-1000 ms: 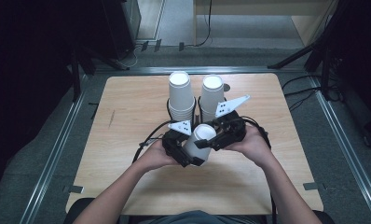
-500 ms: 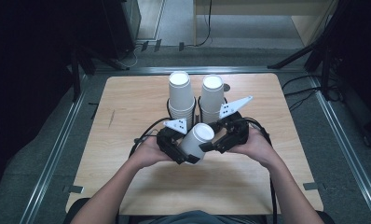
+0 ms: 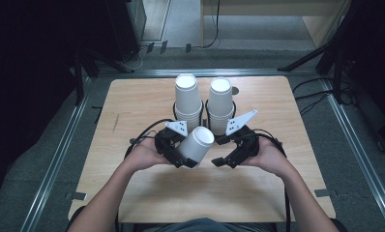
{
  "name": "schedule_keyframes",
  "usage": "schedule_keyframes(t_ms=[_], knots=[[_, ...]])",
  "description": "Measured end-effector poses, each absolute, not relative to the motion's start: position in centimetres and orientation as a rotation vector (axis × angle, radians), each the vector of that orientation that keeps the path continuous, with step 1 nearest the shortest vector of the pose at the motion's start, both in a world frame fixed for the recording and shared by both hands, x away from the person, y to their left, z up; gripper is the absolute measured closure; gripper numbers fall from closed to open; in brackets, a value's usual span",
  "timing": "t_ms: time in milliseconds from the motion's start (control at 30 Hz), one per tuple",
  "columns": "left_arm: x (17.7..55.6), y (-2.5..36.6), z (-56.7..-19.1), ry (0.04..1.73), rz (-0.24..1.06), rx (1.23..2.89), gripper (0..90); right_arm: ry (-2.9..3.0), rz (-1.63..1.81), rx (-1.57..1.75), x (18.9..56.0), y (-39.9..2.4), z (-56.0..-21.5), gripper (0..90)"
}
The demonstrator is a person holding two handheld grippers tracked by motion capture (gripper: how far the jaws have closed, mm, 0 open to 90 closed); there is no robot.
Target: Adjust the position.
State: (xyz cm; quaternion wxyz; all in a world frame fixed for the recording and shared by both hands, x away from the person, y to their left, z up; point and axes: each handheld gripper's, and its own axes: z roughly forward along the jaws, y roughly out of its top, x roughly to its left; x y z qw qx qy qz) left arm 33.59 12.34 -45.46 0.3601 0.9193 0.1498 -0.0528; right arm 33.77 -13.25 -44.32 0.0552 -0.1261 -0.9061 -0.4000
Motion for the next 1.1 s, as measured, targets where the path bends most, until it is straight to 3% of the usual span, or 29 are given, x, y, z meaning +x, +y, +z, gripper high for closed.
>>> schedule_keyframes(t_ms=[467,1100], knots=[[34.3,11.1,-46.2,0.367,-0.101,2.513,16.8,-2.768,-1.172,-0.390,33.4,-14.1,-45.9,18.2],[33.9,8.2,-48.1,0.280,-0.177,2.623,16.2,-2.773,-1.201,-0.360,33.7,-13.3,-46.0,18.1]])
